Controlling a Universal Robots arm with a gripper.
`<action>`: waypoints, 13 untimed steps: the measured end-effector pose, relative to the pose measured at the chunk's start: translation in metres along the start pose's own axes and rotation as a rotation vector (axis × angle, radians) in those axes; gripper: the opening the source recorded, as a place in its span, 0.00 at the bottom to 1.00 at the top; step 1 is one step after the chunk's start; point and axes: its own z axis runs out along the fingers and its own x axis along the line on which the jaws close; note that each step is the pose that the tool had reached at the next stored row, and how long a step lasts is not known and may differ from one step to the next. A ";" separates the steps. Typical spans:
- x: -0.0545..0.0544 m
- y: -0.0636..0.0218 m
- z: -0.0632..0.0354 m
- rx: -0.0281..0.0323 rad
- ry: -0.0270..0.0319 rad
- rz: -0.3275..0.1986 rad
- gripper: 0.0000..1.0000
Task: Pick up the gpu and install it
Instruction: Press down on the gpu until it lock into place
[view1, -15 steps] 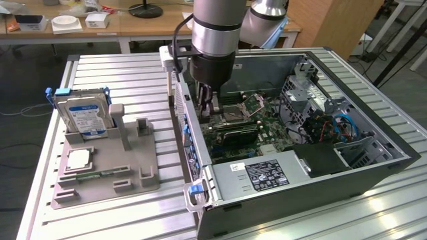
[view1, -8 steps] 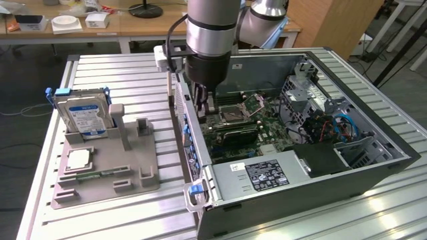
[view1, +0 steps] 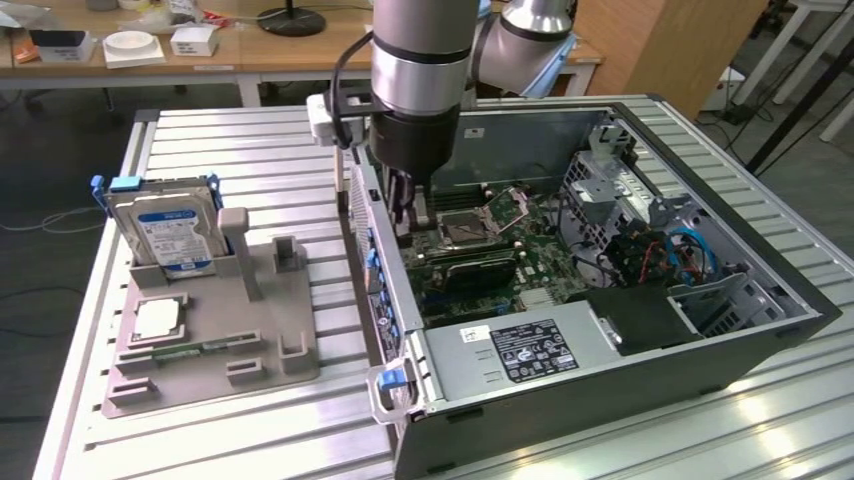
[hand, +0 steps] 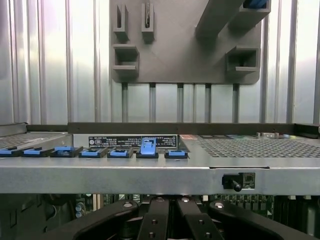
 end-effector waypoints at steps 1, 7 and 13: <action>0.000 0.0000 0.0003 0.0005 -0.0001 0.000 0.11; 0.000 -0.0034 0.0075 0.0038 -0.0002 0.001 0.11; -0.001 -0.0321 0.0169 0.0042 -0.0002 0.000 0.11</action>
